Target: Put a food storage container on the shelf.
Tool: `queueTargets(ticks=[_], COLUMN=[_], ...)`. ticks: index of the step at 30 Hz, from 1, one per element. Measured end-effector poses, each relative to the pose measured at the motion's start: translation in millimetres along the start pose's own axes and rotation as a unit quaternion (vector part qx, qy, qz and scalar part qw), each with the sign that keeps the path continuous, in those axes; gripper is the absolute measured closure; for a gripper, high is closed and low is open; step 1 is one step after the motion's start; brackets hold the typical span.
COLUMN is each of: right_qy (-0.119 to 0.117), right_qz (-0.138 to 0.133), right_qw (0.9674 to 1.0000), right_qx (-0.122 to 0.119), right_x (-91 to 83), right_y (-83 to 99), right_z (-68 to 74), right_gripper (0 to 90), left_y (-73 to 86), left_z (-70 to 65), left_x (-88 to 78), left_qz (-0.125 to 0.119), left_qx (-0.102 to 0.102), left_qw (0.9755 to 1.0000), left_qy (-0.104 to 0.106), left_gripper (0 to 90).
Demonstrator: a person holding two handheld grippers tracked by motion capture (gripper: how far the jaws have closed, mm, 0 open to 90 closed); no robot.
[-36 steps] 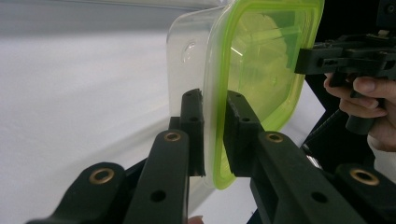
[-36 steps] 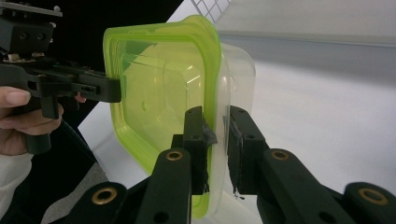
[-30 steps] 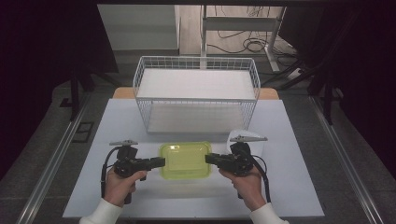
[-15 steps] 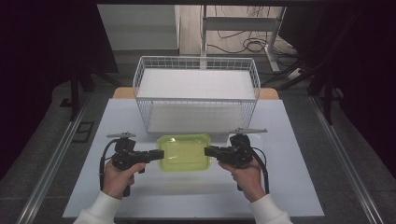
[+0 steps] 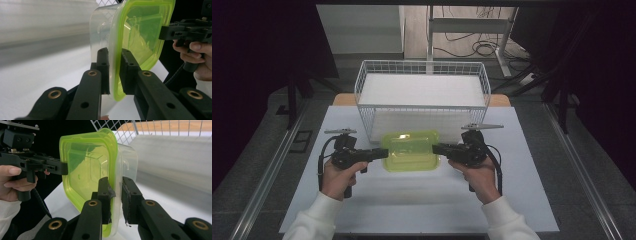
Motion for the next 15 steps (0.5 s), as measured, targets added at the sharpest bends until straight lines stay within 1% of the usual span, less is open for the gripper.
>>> queueTargets(ticks=[4,9,15], right_qy=[0.001,0.001,0.002], right_qz=[-0.003,-0.002,-0.006], right_qw=[1.0,1.0,0.9999], right_qx=[-0.006,-0.008,-0.011], right_x=[-2.0,-3.7,-4.9], right_y=[-10.7,-20.5,-32.0], right_z=[-0.4,-2.9,-4.8], right_gripper=[77.6,77.7,77.6], left_y=[-10.1,-20.8,-30.0], left_z=[-3.9,-7.0,-7.3], left_x=[-2.0,-2.8,-2.8], left_qz=[-0.003,-0.003,-0.008], left_qx=[0.0,0.005,0.001], left_qw=[1.0,1.0,1.0], left_qy=[0.001,-0.001,0.003], left_gripper=[79.8,79.9,79.9])
Point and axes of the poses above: each handheld gripper's, and its own axes: x roughly forward along the jaws, y roughly out of its underside, z roughly to its left, the point moved 3 cm from there along x, roughly forward along the jaws, and after that the axes turned 8 degrees about -x, right-handed, at the moved point
